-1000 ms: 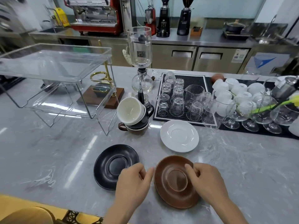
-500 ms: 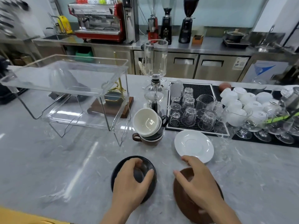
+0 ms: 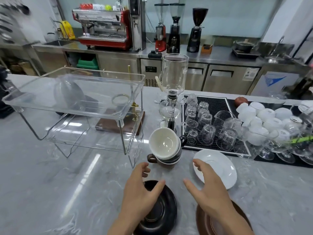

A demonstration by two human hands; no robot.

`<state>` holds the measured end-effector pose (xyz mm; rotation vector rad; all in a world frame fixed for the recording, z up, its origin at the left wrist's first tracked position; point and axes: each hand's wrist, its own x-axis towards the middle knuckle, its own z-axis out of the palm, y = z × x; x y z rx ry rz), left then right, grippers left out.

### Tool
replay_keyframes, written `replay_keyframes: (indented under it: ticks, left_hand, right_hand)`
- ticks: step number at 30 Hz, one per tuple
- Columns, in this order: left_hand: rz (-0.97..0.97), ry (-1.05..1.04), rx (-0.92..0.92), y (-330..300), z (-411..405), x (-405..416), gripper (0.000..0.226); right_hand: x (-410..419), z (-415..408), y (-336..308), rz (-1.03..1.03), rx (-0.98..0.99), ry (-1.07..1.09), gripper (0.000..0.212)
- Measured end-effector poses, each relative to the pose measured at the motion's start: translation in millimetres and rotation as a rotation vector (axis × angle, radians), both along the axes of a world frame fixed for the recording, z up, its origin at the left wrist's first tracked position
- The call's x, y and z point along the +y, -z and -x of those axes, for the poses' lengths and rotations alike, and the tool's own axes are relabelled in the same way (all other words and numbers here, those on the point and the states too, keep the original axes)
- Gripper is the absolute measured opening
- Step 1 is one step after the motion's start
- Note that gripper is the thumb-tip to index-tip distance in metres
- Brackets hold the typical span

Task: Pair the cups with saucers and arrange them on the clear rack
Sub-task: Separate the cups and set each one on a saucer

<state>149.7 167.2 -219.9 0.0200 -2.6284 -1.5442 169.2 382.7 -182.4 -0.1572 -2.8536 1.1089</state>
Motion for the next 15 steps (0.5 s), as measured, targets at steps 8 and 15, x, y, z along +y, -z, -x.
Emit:
replay_keyframes:
  ticks: [8,15]
  left_hand:
    - [-0.044,0.088,0.042,-3,35,5,0.080]
    - [-0.109,0.123,0.064,-3,59,9,0.092]
  right_hand:
    - [-3,39,-11,-0.030,0.062,-0.089,0.080]
    - [-5,71,-19,-0.033,0.084,-0.156,0.090]
